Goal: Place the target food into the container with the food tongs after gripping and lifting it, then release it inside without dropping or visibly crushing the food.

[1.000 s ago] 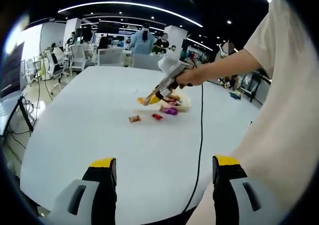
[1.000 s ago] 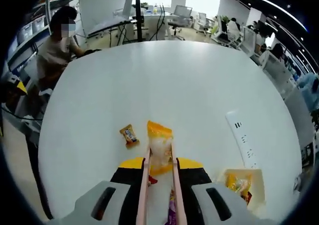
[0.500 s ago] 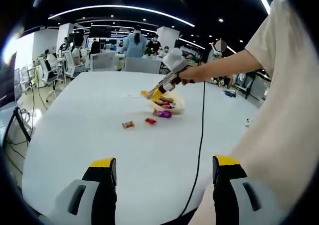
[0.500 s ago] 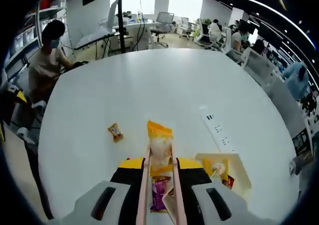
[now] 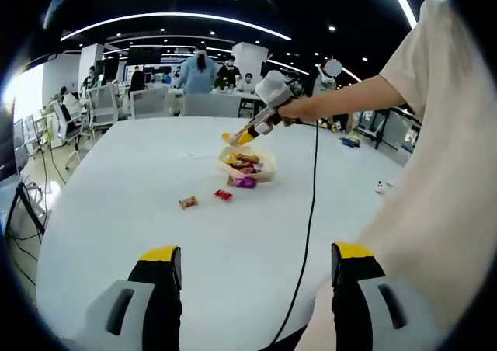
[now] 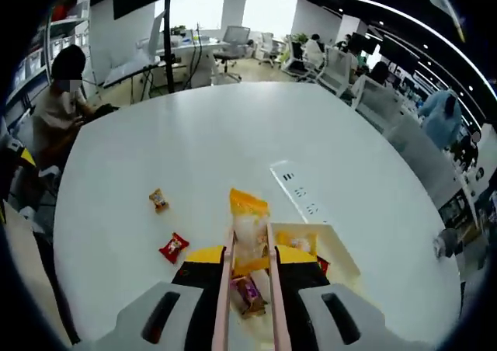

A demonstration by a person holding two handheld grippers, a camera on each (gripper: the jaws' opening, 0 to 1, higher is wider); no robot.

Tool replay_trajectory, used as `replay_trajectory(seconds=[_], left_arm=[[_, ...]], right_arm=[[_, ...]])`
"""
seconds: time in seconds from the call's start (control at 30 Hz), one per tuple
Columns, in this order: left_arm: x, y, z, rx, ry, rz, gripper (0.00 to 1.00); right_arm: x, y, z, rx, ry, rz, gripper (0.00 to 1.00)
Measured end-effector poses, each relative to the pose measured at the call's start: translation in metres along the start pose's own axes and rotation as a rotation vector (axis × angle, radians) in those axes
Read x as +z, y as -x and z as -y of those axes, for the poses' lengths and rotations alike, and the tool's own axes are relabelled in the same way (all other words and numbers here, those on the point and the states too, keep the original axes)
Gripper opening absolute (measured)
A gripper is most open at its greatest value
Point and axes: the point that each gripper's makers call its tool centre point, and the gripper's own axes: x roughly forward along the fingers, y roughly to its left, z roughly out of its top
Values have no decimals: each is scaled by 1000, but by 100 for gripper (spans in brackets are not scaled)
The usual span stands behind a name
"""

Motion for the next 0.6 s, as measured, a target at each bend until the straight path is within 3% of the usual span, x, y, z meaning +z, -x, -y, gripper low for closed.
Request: replay_trajectory(seconds=[0.6], left_arm=[[11, -8, 11, -24, -24, 18, 80]], right_arm=[[-25, 28, 33, -65, -27, -3, 23]])
